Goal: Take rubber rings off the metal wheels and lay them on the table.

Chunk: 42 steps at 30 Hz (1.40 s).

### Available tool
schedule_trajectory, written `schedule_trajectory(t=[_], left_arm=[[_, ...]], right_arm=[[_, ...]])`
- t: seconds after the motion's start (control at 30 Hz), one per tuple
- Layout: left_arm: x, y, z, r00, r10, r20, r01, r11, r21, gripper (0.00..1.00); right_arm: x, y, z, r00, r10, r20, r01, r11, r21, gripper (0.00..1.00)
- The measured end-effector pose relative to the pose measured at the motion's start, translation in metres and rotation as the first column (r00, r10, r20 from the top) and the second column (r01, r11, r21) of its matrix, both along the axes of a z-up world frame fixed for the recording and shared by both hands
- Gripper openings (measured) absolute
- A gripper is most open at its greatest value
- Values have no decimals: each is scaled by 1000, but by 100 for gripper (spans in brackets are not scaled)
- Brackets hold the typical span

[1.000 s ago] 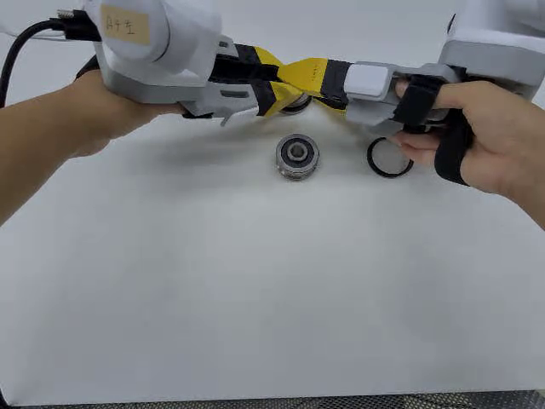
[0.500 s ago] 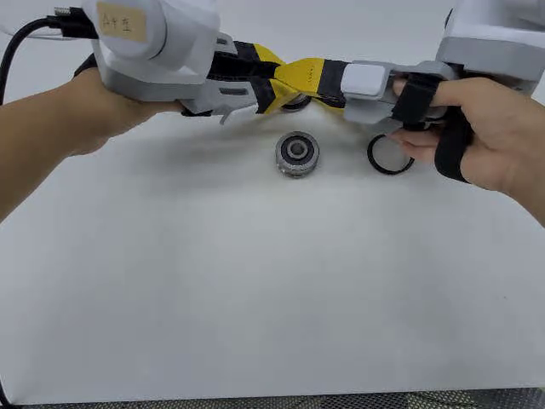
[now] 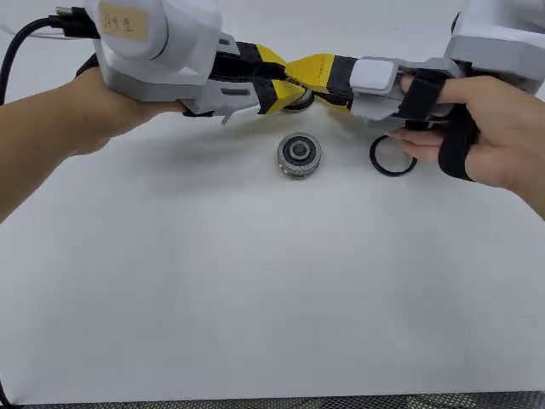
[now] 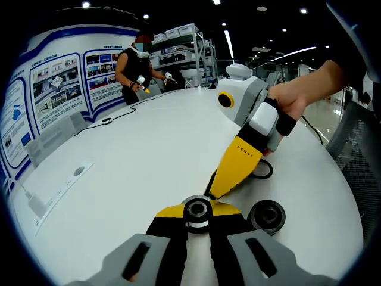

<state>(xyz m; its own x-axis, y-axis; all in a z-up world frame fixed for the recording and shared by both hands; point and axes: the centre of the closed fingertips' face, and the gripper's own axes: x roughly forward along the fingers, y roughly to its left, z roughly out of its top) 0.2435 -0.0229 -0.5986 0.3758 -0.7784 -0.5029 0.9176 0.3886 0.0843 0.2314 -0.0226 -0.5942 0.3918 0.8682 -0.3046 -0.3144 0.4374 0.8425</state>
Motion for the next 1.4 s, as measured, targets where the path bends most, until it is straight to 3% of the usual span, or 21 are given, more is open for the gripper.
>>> schedule_trajectory(t=[0.13, 0.33, 0.53, 0.7, 0.87, 1.07, 1.4], left_arm=[[0, 0, 0, 1000, 0, 0, 0, 1000, -1, 12], [-1, 0, 0, 1000, 0, 0, 0, 1000, 0, 12], [-1, 1, 0, 1000, -1, 1, 1, 1000, 0, 12], [-1, 1, 0, 1000, -2, 2, 2, 1000, -1, 12], [-2, 1, 1, 1000, -2, 3, 2, 1000, -1, 12], [-2, 0, 1, 1000, -3, 4, 3, 1000, 1, 12], [-3, 0, 2, 1000, -2, 5, 2, 1000, 1, 12]], right_arm=[[-3, 1, 0, 999, 11, 32, -10, 1000, -26, 34], [-3, -2, -1, 999, -10, 33, 11, 1000, -22, 30], [-3, -2, -3, 999, -26, 22, 27, 999, -23, 25], [2, -6, -10, 995, -86, -55, 87, 996, 7, 19], [5, -6, -10, 993, -98, -71, 98, 995, -5, 14], [7, -11, -11, 990, -123, -69, 122, 992, -18, 3], [7, -12, -14, 992, -114, -56, 111, 993, -50, 3]])
